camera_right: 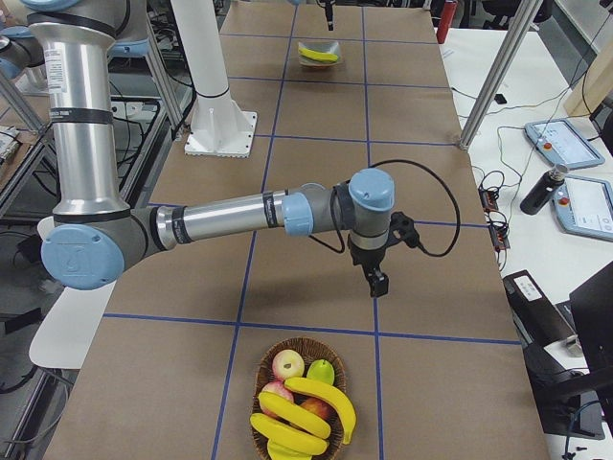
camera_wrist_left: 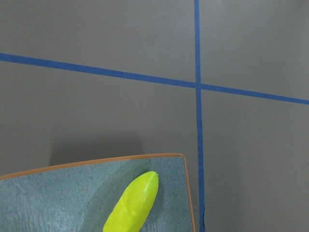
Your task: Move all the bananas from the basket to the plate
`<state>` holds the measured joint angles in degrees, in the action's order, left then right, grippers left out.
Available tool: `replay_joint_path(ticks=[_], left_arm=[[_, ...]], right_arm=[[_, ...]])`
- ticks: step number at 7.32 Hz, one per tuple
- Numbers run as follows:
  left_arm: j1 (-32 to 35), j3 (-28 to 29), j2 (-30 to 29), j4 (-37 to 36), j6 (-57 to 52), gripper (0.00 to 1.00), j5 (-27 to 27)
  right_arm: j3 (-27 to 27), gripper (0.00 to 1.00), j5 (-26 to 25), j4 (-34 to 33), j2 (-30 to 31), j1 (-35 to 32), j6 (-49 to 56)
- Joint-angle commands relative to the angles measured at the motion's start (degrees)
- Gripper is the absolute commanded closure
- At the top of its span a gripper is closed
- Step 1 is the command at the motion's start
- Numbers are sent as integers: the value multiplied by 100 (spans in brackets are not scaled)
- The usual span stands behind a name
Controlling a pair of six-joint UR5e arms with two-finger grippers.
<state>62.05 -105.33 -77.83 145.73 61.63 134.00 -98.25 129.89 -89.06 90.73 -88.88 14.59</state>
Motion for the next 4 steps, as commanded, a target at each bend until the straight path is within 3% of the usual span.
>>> replay_joint_path(ticks=[1,4], left_arm=[[0,-14,13,113,-11,0,-14],[0,-14,23,175,-11,0,-15]], right_arm=[[644,0,-17,1374,978,-663,9],[1710,1,19,1936,1078,-1385,-227]])
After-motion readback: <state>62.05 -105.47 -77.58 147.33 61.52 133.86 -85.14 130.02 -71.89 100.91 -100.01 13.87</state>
